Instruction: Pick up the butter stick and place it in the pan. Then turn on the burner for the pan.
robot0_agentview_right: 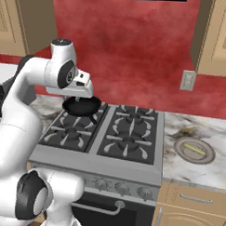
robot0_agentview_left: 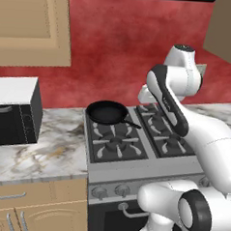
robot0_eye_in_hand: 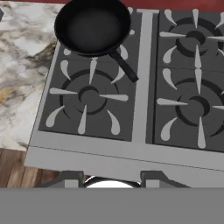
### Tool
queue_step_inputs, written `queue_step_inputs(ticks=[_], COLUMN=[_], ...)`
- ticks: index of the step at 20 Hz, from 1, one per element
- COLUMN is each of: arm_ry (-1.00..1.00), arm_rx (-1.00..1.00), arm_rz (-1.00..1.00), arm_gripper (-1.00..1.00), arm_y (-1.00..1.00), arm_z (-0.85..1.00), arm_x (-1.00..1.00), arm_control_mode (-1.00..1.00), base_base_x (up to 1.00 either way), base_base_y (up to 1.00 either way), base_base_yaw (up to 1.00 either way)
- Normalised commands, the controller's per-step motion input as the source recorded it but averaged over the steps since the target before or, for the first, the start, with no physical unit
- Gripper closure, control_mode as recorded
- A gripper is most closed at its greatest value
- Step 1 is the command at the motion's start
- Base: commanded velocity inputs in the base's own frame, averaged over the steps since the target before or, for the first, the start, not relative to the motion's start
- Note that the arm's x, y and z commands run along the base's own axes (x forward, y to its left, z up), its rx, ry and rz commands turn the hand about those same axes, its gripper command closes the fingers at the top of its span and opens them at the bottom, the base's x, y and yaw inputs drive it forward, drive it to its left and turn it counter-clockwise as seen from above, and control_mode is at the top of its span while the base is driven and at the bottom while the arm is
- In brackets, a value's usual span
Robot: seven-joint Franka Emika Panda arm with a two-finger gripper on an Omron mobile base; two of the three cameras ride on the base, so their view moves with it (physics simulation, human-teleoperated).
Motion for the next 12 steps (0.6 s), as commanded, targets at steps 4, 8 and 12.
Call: queue_step_inputs(ticks=[4, 8, 12], arm_ry=[0.0, 0.0, 0.0], arm_rx=[0.0, 0.0, 0.0], arm_rz=[0.0, 0.0, 0.08], arm_gripper=[-1.0, -1.0, -1.0], arm_y=[-0.15, -0.48, -0.76], arm_z=[0.0, 0.0, -0.06], arm_x=[0.0, 0.0, 0.0], arm_control_mode=[-1.0, -1.0, -1.0], base_base_x=[0.0, 0.0, 0.0], base_base_y=[0.0, 0.0, 0.0], base_base_yaw=[0.0, 0.0, 0.0])
